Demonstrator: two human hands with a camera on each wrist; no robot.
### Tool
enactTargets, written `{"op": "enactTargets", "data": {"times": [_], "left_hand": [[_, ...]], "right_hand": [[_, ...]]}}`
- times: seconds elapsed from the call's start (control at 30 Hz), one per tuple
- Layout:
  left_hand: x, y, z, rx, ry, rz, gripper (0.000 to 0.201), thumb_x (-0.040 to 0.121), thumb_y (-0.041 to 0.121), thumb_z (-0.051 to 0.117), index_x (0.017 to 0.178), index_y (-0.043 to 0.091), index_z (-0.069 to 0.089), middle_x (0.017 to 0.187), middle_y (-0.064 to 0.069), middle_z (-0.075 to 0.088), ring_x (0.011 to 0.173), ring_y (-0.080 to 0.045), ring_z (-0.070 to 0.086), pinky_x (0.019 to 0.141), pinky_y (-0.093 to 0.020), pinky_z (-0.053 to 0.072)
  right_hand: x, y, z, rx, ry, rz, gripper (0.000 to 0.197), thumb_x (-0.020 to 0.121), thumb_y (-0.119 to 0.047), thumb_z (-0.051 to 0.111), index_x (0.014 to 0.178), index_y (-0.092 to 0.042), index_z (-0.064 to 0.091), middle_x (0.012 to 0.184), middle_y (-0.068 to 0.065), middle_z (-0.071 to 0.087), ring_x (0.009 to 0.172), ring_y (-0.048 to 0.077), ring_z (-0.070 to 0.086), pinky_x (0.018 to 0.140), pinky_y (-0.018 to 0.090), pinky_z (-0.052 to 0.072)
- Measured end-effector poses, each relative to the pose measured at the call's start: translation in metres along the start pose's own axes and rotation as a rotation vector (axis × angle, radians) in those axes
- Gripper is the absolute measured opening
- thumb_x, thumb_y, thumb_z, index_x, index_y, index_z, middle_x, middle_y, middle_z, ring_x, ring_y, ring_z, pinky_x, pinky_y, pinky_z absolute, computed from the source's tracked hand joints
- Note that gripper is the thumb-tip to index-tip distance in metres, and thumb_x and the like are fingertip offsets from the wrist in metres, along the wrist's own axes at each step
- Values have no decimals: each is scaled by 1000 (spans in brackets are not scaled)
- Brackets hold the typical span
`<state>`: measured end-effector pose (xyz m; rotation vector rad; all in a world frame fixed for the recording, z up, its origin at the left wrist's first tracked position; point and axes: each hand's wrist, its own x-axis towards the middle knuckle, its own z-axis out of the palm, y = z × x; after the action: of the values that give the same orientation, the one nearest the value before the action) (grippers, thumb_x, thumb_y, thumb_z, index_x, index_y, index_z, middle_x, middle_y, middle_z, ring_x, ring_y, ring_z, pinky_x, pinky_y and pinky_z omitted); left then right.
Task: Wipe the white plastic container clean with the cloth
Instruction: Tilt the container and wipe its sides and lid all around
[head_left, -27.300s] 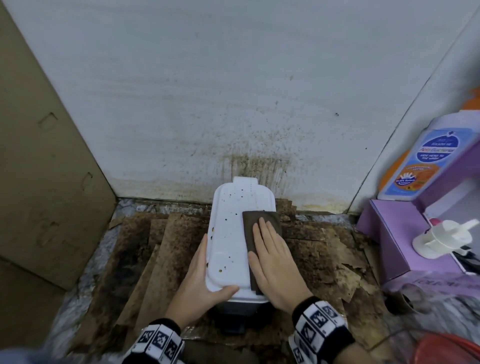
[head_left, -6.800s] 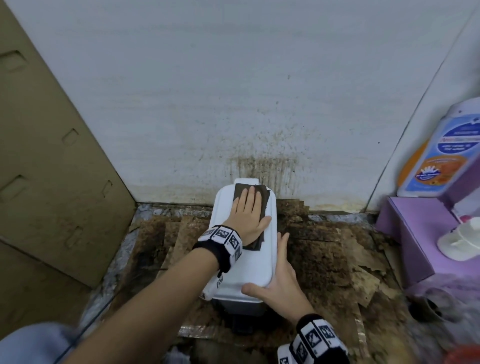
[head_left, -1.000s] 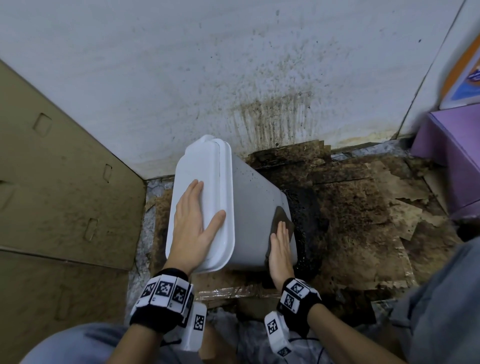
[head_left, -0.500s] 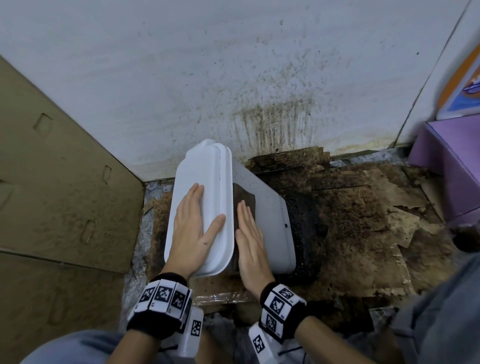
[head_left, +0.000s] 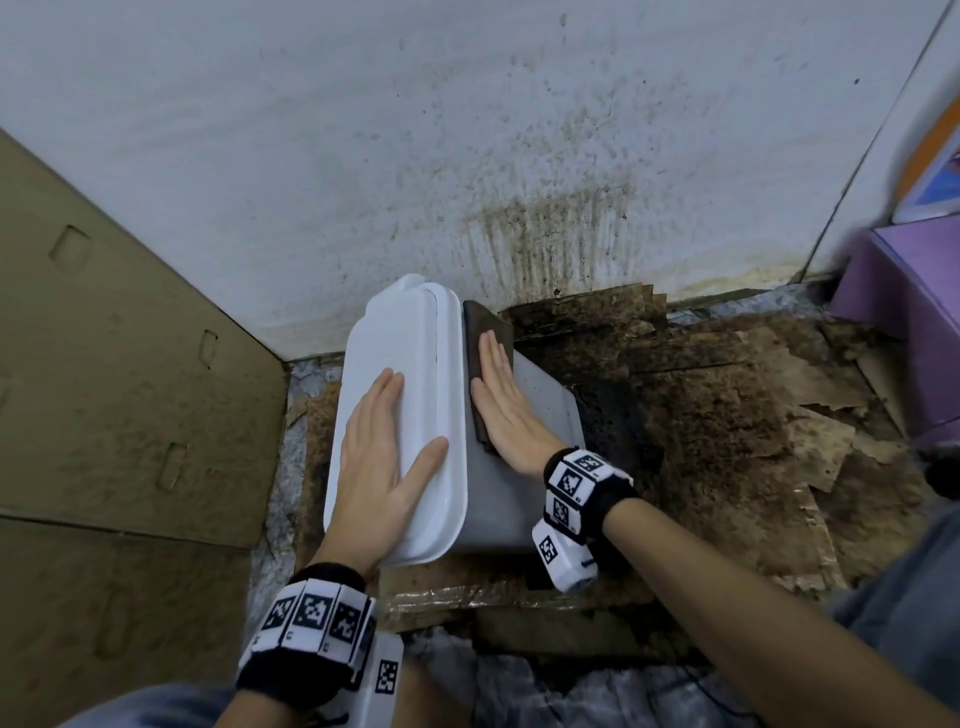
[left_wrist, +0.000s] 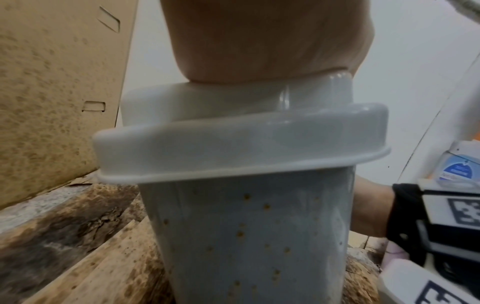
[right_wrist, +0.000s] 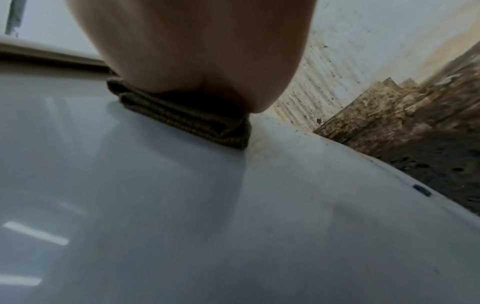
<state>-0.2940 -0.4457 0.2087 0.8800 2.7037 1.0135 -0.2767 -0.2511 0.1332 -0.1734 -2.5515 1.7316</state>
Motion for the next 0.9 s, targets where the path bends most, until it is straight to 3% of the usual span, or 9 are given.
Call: {"op": "enactTargets", "data": {"times": [0.2, 0.37, 0.53, 0.67, 0.9], "left_hand": [[-1, -2, -2, -39, -6, -23, 81, 94, 63, 46, 162, 27, 19, 169, 13, 16, 156, -3, 13, 129, -42, 15], [-2, -4, -6, -47, -9, -42, 81, 94, 64, 46, 162, 32, 18, 169, 16, 16, 154, -1, 13, 129, -46, 17], [-2, 0, -6, -44, -11, -35, 80, 94, 63, 47, 162, 31, 19, 168, 15, 17, 154, -2, 14, 128, -45, 17], [-2, 1, -6, -56, -17, -35, 79, 95, 61, 49, 162, 31, 18, 169, 16, 16, 155, -3, 13, 129, -47, 17], [-2, 1, -5, -55, -17, -38, 80, 95, 62, 48, 162, 30, 18, 168, 17, 14, 155, -2, 12, 129, -44, 14]], "right_hand": [[-2, 27, 3, 12, 26, 86, 59, 111, -36, 16, 158, -20, -17, 165, -10, -24, 152, 4, -19, 123, 25, -11], [-12, 69, 1, 8, 31, 245, 59, 111, -35, 15, 158, -18, -16, 166, -6, -22, 153, 9, -17, 126, 32, -8], [-20, 95, -9, 78, 11, 444, 58, 111, -31, 15, 158, -13, -15, 167, 0, -22, 153, 11, -17, 122, 26, -11], [-17, 100, -12, 126, 13, 536, 60, 111, -37, 14, 158, -13, -16, 166, 1, -23, 153, 13, -19, 124, 32, -11], [-16, 101, -10, 168, 79, 555, 56, 111, -34, 11, 160, -18, -10, 168, 0, -16, 154, 13, -14, 125, 33, -9]]}}
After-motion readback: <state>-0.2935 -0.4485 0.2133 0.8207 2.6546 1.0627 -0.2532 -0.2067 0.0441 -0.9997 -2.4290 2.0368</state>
